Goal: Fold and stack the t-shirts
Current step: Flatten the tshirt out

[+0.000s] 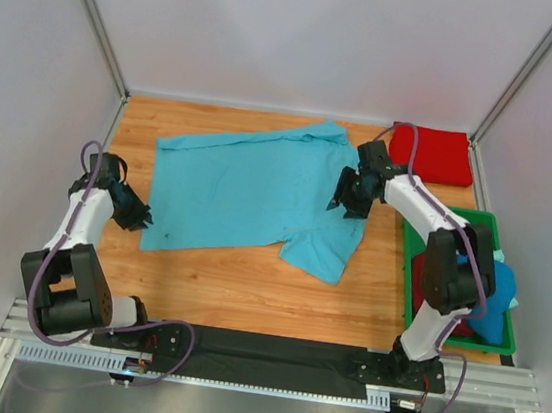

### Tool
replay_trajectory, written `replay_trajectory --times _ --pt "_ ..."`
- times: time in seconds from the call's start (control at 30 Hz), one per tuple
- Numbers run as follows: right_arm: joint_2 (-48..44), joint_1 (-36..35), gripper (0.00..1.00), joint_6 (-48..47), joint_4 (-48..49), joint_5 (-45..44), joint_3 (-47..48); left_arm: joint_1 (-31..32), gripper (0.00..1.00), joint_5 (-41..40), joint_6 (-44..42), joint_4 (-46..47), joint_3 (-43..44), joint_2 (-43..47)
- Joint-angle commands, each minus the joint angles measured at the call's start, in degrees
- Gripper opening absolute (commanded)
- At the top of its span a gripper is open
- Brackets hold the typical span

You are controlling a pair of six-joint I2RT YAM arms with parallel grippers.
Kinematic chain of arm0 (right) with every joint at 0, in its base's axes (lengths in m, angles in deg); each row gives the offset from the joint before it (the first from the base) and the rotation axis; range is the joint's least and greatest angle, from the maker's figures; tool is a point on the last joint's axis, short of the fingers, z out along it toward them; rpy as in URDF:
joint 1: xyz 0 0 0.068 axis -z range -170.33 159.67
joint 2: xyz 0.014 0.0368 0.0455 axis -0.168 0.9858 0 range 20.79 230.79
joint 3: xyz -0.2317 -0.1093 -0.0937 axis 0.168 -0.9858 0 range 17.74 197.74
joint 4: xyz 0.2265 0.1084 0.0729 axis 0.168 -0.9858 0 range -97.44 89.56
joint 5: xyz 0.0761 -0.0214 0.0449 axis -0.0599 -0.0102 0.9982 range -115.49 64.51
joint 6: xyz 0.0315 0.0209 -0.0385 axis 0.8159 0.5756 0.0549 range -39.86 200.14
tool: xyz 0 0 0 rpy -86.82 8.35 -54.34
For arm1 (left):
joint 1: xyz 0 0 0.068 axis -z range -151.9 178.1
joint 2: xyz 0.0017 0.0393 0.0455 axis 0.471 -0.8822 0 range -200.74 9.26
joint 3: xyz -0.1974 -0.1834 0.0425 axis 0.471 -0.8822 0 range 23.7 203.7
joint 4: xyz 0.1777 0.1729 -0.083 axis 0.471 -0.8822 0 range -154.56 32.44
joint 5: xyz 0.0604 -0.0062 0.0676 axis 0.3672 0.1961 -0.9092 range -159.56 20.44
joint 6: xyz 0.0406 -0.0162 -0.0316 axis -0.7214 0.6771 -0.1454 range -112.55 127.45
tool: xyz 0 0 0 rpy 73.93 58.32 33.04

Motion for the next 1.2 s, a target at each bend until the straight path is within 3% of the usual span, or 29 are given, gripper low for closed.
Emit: replay_trajectory --times 0.0,0.2,0.43,0.63,0.83,0.93,1.0,1.07,1.17 --pt "7.20 -0.37 0.53 -0.83 2.74 -2.00 8.18 1.89 0.28 1.89 1.35 4.88 4.38 -5.07" --pt "17.15 -0.37 0.51 -0.22 1.33 -2.71 16.81 2.78 0.26 2.61 2.76 6.56 9.40 -20.48" --pt "13.99 -0.46 0.52 1.01 3.52 -3.94 4.18 2.60 0.26 -4.61 3.29 1.91 6.50 -19.96" --pt "2.05 -1.07 0.54 3.38 3.97 -3.15 -11.82 1.90 0.26 -6.36 6.01 -4.41 2.38 -16.46" --pt "-14.04 -2.66 0.59 5.85 2.39 0.10 -21.42 1.28 0.29 -10.58 5.76 -8.55 -0.53 -3.19" --pt "-14.41 -1.17 0.67 1.29 1.69 -5.33 -14.43 1.28 0.29 -7.35 2.68 -6.11 2.36 -0.01" --pt "-11.17 1.28 0.67 -2.49 1.86 -8.24 -9.05 1.28 0.30 -0.53 -0.57 -2.86 4.91 -0.71" --pt "-3.88 5.77 0.58 -5.03 3.25 -8.07 -0.47 1.28 0.31 7.64 -2.24 4.08 6.85 -3.07" --pt "6.37 8.85 0.45 -8.47 6.25 -6.86 11.57 1.37 0.30 13.39 -1.98 11.91 10.27 -8.51"
